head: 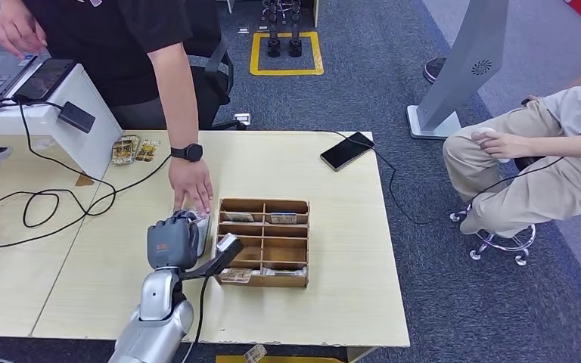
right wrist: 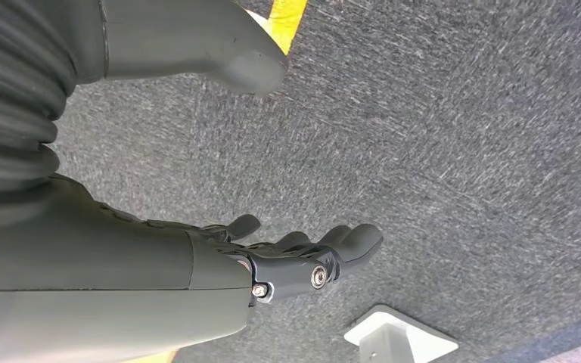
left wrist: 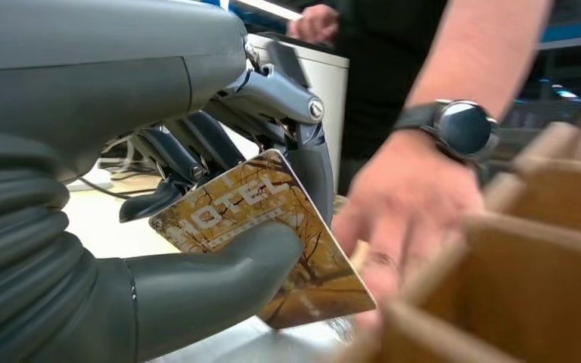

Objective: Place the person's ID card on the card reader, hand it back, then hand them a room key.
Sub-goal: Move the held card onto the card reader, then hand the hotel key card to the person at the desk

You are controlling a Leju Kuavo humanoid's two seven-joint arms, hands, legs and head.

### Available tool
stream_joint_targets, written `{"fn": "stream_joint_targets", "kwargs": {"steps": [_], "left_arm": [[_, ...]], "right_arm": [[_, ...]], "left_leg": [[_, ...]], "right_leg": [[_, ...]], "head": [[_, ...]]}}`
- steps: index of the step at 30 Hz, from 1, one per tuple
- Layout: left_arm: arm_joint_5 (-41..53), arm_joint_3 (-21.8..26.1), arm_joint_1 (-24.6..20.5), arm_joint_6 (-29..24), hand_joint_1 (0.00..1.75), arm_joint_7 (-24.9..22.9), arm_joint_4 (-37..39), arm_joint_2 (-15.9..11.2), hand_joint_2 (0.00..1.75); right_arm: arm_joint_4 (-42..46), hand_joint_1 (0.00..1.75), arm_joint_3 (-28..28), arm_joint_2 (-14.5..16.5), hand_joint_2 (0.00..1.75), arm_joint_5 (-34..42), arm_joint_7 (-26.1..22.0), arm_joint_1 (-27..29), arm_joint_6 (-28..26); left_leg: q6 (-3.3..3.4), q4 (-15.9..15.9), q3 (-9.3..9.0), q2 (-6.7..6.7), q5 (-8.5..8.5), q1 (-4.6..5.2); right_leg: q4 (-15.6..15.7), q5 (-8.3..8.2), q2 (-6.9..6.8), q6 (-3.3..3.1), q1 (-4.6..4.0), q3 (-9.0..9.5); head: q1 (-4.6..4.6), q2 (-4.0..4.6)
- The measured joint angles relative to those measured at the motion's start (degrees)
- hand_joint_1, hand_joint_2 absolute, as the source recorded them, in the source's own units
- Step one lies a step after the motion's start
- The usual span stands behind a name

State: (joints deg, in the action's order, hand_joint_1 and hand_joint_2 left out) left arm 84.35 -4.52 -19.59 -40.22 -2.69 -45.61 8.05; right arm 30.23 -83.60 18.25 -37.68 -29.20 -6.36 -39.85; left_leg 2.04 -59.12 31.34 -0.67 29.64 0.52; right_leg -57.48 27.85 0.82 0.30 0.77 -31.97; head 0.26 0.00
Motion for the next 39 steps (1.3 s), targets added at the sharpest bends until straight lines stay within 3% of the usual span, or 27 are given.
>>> {"fn": "stream_joint_targets", "kwargs": {"steps": [8, 30, 33, 39], "left_arm": [[-0.2, -1.3, -0.6, -0.3, 1.75, 1.8, 3.4, -0.4, 1.75], [-2.9, -2.0, -4.3, -0.4, 1.75, 1.5, 12.8, -0.5, 1.75], [-9.3, -1.6, -4.3, -0.4, 1.75, 4.8, 12.9, -0.3, 1.75], [-32.1, 2.5, -4.3, 1.1, 1.75, 19.1, 10.6, 1.8, 1.75]], "right_arm": [[0.0, 0.0, 0.9, 0.0, 1.75, -0.3, 0.2, 0.3, 0.0], [0.0, 0.0, 1.3, -0.1, 1.75, -0.3, -0.1, 0.5, 0.0], [0.0, 0.0, 1.1, -0.1, 1.75, -0.7, -0.1, 0.4, 0.0], [0.4, 0.0, -1.6, -0.1, 1.75, -3.0, -0.3, -0.2, 0.0]], "left_leg": [[0.0, 0.0, -0.02, 0.0, 0.0, 0.0], [0.0, 0.0, -0.29, -0.04, 0.0, 0.0], [0.0, 0.0, -0.34, -0.04, 0.0, 0.0], [0.0, 0.0, -0.38, -0.05, -0.01, 0.0]], "right_leg": [[0.0, 0.0, -0.01, 0.0, 0.0, 0.02], [0.0, 0.01, -0.05, 0.0, 0.0, 0.34], [0.0, 0.01, -0.06, 0.0, 0.0, 0.39], [0.0, 0.0, -0.08, 0.0, 0.0, 0.42]], "head": [[0.0, 0.0], [0.0, 0.0], [-0.01, 0.0], [-0.01, 0.0]]}}
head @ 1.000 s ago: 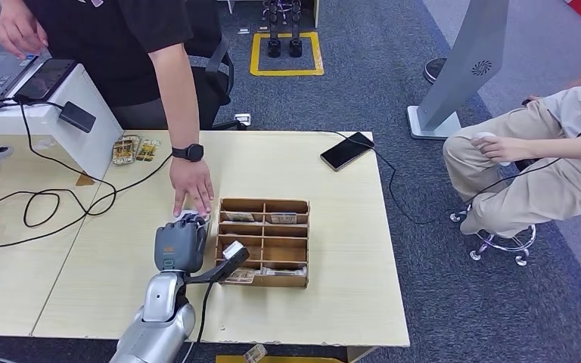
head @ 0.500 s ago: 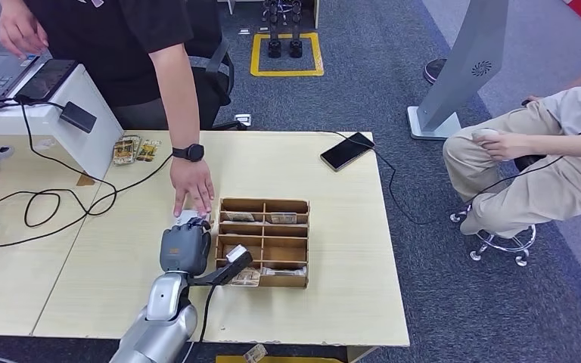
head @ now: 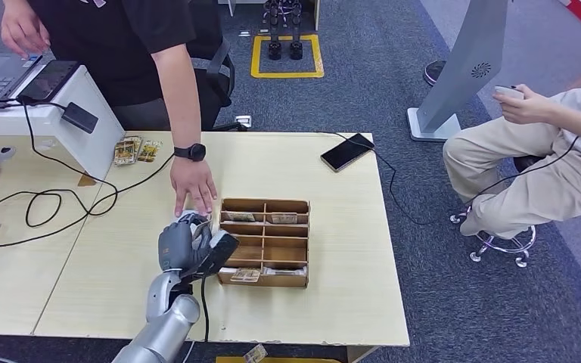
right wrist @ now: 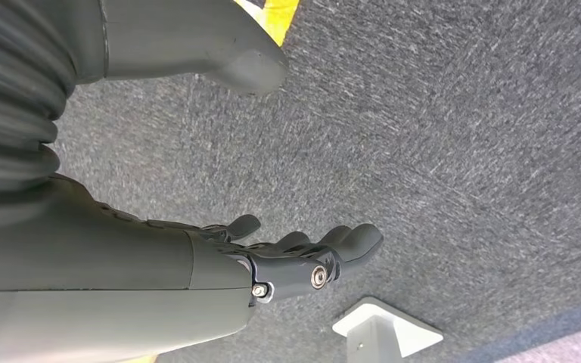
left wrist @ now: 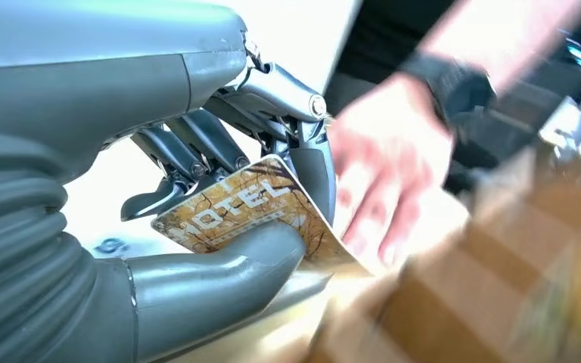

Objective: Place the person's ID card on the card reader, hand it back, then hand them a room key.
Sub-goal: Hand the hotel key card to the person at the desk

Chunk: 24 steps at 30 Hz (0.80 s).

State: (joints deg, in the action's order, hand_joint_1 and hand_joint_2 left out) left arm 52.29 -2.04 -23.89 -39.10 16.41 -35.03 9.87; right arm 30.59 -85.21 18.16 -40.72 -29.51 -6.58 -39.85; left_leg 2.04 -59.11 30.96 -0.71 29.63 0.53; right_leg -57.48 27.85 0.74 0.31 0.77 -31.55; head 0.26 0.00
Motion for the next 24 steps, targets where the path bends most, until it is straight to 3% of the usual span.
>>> {"fn": "stream_joint_targets", "kwargs": {"steps": [8, 18, 24], "left_arm": [[-18.9, 0.8, 2.1, 7.2, 1.75, 4.3, -11.2, 2.3, 1.75], [-25.2, 0.7, 3.4, 9.9, 1.75, 5.2, -18.9, 3.2, 1.75], [-30.2, 0.1, 3.4, 11.8, 1.75, 3.2, -22.6, 3.1, 1.75]], "right_arm": [[0.7, 0.0, -2.6, 0.1, 1.75, -0.2, 0.2, -0.6, 0.0], [1.5, 0.0, -2.9, 0.2, 1.75, -0.1, 0.2, -0.7, 0.0], [1.5, 0.0, -2.9, 0.2, 1.75, -0.1, -0.1, -0.8, 0.0]], "left_leg": [[0.01, 0.0, 0.12, -0.04, 0.0, 0.0], [0.0, 0.0, 0.21, -0.04, 0.01, 0.0], [0.0, 0.0, 0.21, -0.04, 0.01, -0.01]], "right_leg": [[0.0, 0.01, -0.04, 0.0, 0.0, -0.1], [0.0, 0.02, -0.04, 0.0, 0.0, -0.21], [0.0, 0.02, -0.04, 0.0, -0.01, -0.21]], "head": [[0.01, 0.0], [0.01, 0.0], [0.01, 0.0]]}}
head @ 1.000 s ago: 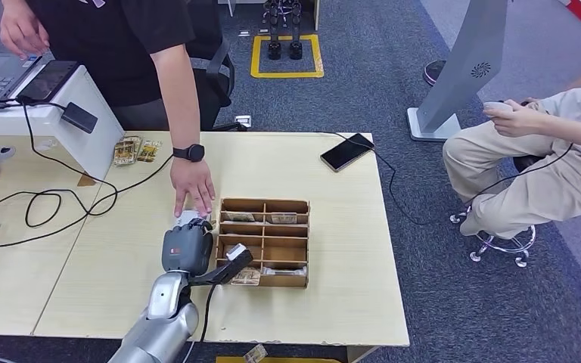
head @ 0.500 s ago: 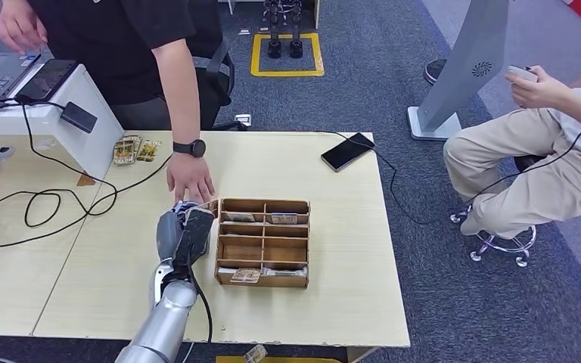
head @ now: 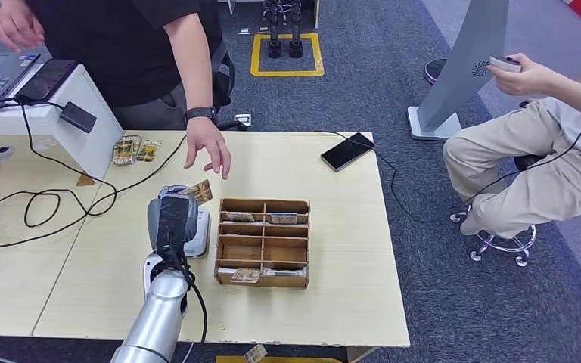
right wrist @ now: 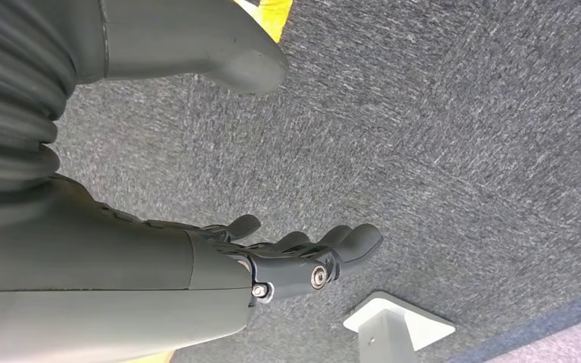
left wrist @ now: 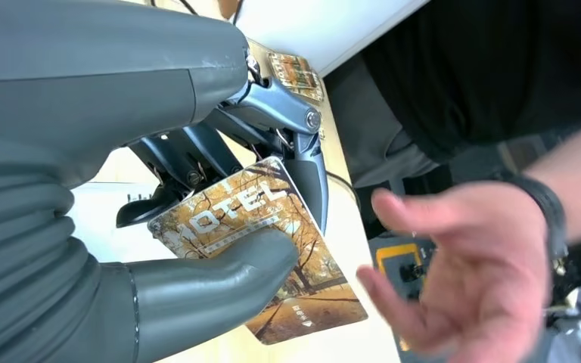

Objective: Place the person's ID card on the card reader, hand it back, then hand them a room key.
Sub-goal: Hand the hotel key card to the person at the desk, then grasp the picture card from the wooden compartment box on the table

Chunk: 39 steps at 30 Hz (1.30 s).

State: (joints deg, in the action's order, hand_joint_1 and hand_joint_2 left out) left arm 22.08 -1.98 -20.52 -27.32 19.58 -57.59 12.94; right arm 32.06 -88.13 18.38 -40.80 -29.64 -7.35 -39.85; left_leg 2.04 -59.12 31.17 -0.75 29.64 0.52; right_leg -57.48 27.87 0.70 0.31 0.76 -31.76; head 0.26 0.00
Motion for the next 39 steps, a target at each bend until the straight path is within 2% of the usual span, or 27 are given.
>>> {"fn": "stream_joint_targets", "kwargs": {"steps": [4, 8, 9, 12, 13, 16, 17, 27, 39], "left_arm": [[-5.6, 0.0, -1.6, 0.8, 1.75, -1.5, -0.2, -0.8, 1.75], [-9.3, 0.0, -5.9, 0.3, 1.75, -2.5, 2.0, -2.2, 1.75], [-9.5, 0.0, -7.2, 0.0, 1.7, -2.7, 2.8, -2.6, 1.75], [-9.9, 0.0, -10.7, -0.7, 1.19, -3.8, 5.1, -3.3, 1.75], [-10.1, 0.0, -11.7, -0.9, 0.87, -4.3, 5.8, -3.5, 1.75], [-11.3, 0.0, -14.1, -1.0, 0.07, -5.5, 7.5, -3.9, 1.75], [-11.7, 0.0, -14.6, -1.0, 0.0, -5.6, 7.8, -3.9, 1.75], [-18.8, 0.0, -17.7, -2.7, 0.0, -3.0, 10.6, -4.4, 1.75], [-20.0, -0.1, -17.1, -3.6, 0.0, -0.4, 9.9, -4.7, 1.75]], "right_arm": [[-0.1, 0.0, 0.0, 0.0, 1.75, -0.6, 0.0, -0.1, 0.0], [-0.4, 0.0, 0.0, 0.0, 1.75, -1.2, -0.6, -0.2, 0.0], [-0.5, 0.0, 0.0, -0.1, 1.75, -1.2, -0.9, -0.3, 0.0], [-1.1, 0.0, 0.0, -0.3, 1.75, -1.2, -1.4, -0.6, 0.0], [-1.2, 0.0, 0.0, -0.4, 1.75, -1.2, -1.4, -0.6, 0.0], [-1.4, 0.0, 0.0, -0.5, 1.75, -1.3, -1.4, -0.7, 0.0], [-1.5, 0.0, 0.0, -0.6, 1.75, -1.3, -1.4, -0.7, 0.0], [-1.5, 0.0, 0.0, -0.6, 1.75, -1.6, -0.6, -0.7, 0.0], [-1.2, 0.0, 0.0, -0.6, 1.75, -1.3, 0.6, -0.7, 0.0]], "left_leg": [[0.0, 0.0, 0.01, 0.0, 0.0, 0.0], [0.0, 0.0, 0.01, 0.0, -0.02, -0.01], [0.0, 0.0, 0.01, 0.0, -0.03, -0.01], [0.01, 0.0, 0.02, -0.02, -0.04, -0.01], [0.01, 0.0, 0.02, -0.02, -0.04, 0.0], [0.01, 0.0, 0.03, -0.01, -0.04, 0.0], [0.02, 0.0, 0.03, -0.01, -0.03, 0.0], [0.02, 0.0, 0.06, 0.0, -0.03, 0.0], [0.02, 0.0, 0.07, 0.01, -0.02, 0.0]], "right_leg": [[0.0, 0.0, 0.0, 0.0, 0.0, -0.02], [0.0, -0.02, 0.0, 0.0, -0.01, -0.02], [0.0, -0.02, 0.0, -0.01, -0.01, -0.02], [0.0, -0.02, 0.0, 0.0, 0.0, -0.01], [0.0, -0.02, 0.0, 0.0, 0.0, -0.01], [0.0, -0.02, 0.0, 0.0, 0.0, -0.01], [0.0, -0.02, 0.0, 0.0, 0.0, -0.02], [0.0, -0.02, 0.01, 0.0, 0.0, -0.05], [0.0, -0.02, 0.01, 0.0, 0.0, -0.04]], "head": [[0.0, 0.0], [0.0, 0.0], [0.0, 0.0], [0.01, 0.0], [0.0, 0.0], [-0.01, 0.0], [0.0, 0.0], [0.01, 0.0], [0.0, 0.0]]}}
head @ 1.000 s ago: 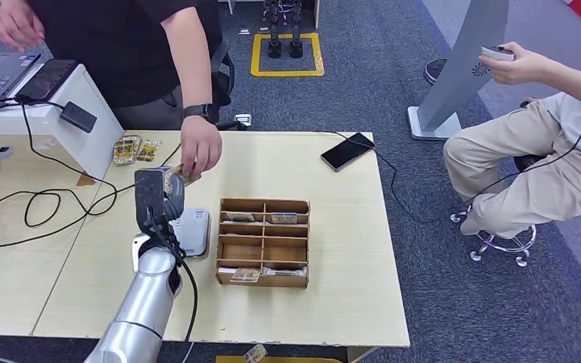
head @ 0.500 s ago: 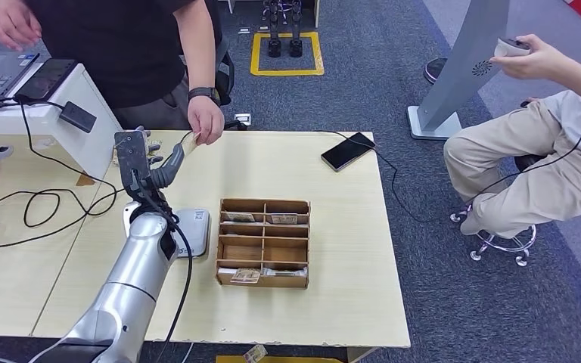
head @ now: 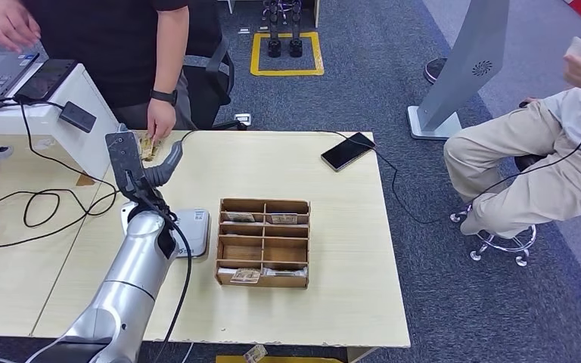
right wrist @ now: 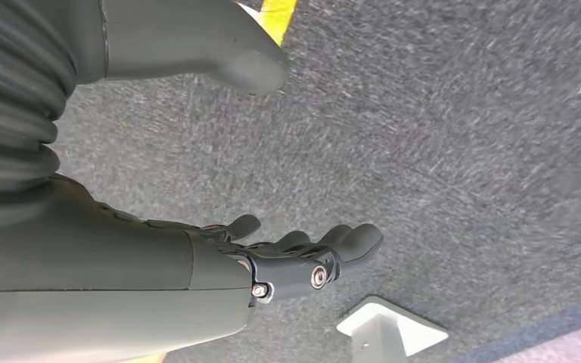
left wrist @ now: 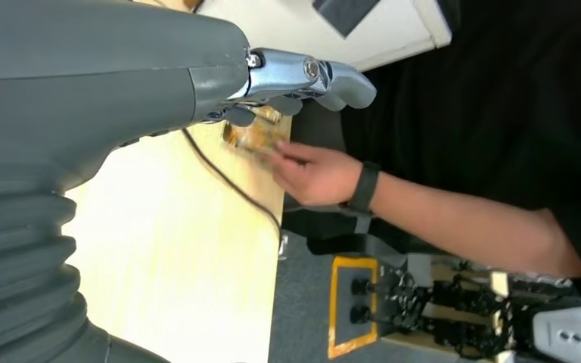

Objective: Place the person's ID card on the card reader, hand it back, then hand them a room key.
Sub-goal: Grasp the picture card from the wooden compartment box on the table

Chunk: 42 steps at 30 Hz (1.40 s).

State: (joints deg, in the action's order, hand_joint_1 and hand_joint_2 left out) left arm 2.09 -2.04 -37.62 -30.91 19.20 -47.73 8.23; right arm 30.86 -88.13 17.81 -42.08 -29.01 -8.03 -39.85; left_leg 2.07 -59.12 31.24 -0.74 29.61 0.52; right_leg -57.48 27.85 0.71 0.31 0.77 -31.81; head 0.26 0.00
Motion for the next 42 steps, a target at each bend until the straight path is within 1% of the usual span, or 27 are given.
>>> {"fn": "stream_joint_targets", "kwargs": {"steps": [3, 6, 10, 14, 18, 21, 24, 30, 32, 38, 42], "left_arm": [[-0.5, -0.2, 2.0, -0.7, 0.0, 0.0, -3.0, -0.3, 1.75], [-1.9, -0.8, 4.7, -0.8, 0.0, 0.8, -7.5, -0.6, 1.75], [-2.9, -2.2, 10.6, -0.4, 0.0, 2.8, -16.2, -1.0, 0.0], [-2.1, -4.2, 16.7, -0.5, 0.0, 5.0, -24.0, -1.2, 1.75], [0.3, -6.3, 22.1, -0.6, 0.0, 9.3, -30.9, -1.3, 1.75], [0.8, -7.9, 25.2, 0.7, 0.0, 12.0, -35.6, -1.3, 1.75], [0.2, -8.9, 27.1, 1.8, 0.0, 12.7, -38.9, -1.3, 1.75], [0.0, -9.8, 29.0, 2.7, 0.0, 13.3, -42.2, -1.4, 1.75], [-0.6, -10.3, 29.9, 4.2, 0.0, 14.1, -43.4, -1.4, 1.75], [-3.5, -12.2, 34.4, 11.5, 0.0, 16.6, -48.1, -1.3, 1.75], [-2.4, -13.4, 37.2, 16.1, 0.0, 18.1, -50.2, -1.1, 1.75]], "right_arm": [[0.7, 0.0, 0.0, 0.1, 1.75, 0.2, 1.2, 0.2, 0.0], [1.1, 0.0, 0.0, 0.2, 1.75, 1.8, 0.7, 0.2, 0.0], [2.3, 0.0, 0.0, 0.7, 1.75, 3.0, 2.2, 0.3, 0.0], [3.3, 0.0, 0.0, 1.0, 1.75, 3.9, 2.8, 0.5, 0.0], [3.8, 0.0, 0.0, 1.1, 1.75, 4.6, 2.2, 0.6, 0.0], [3.7, 0.0, 0.0, 1.1, 1.75, 5.2, 1.3, 0.6, 0.0], [3.7, 0.0, 0.0, 1.1, 1.75, 5.6, 0.7, 0.6, 0.0], [3.7, 0.0, 0.0, 1.1, 1.75, 5.5, 1.2, 0.6, 0.0], [3.8, 0.0, 0.0, 1.1, 1.75, 5.5, 1.6, 0.7, 0.0], [4.1, 0.0, -0.1, 1.1, 1.75, 6.2, 1.8, 0.8, 0.0], [4.3, 0.0, -0.1, 1.1, 1.75, 6.5, 0.9, 1.0, 0.0]], "left_leg": [[0.0, 0.0, 0.01, 0.01, 0.0, 0.0], [0.0, 0.0, 0.02, 0.01, 0.01, 0.0], [-0.01, 0.0, 0.02, 0.04, 0.03, 0.0], [-0.01, 0.0, 0.06, 0.04, 0.04, 0.0], [0.0, 0.0, 0.08, 0.05, 0.05, 0.01], [0.0, 0.0, 0.08, 0.04, 0.05, 0.01], [0.0, 0.0, 0.08, 0.04, 0.05, 0.01], [0.0, 0.0, 0.07, 0.05, 0.05, 0.0], [0.0, 0.0, 0.07, 0.05, 0.05, 0.0], [0.02, 0.0, 0.09, 0.07, 0.09, 0.0], [0.05, 0.0, 0.11, 0.06, 0.11, 0.01]], "right_leg": [[0.0, 0.0, 0.01, 0.0, 0.0, -0.01], [0.0, 0.01, 0.02, 0.0, 0.0, -0.02], [0.0, 0.03, 0.05, 0.0, 0.0, -0.04], [0.0, 0.04, 0.06, -0.01, 0.0, -0.08], [0.0, 0.04, 0.08, 0.0, 0.01, -0.1], [0.0, 0.04, 0.07, 0.0, 0.01, -0.1], [0.0, 0.04, 0.07, 0.0, 0.0, -0.11], [0.0, 0.03, 0.07, 0.0, 0.0, -0.11], [0.0, 0.04, 0.07, -0.01, 0.0, -0.11], [0.0, 0.05, 0.08, -0.01, 0.0, -0.14], [0.0, 0.05, 0.07, -0.01, 0.0, -0.15]], "head": [[0.01, 0.0], [0.0, 0.0], [0.0, 0.0], [0.01, 0.0], [0.01, 0.0], [-0.01, 0.0], [-0.01, 0.0], [0.01, 0.0], [0.01, 0.0], [0.01, 0.0], [0.0, 0.0]]}}
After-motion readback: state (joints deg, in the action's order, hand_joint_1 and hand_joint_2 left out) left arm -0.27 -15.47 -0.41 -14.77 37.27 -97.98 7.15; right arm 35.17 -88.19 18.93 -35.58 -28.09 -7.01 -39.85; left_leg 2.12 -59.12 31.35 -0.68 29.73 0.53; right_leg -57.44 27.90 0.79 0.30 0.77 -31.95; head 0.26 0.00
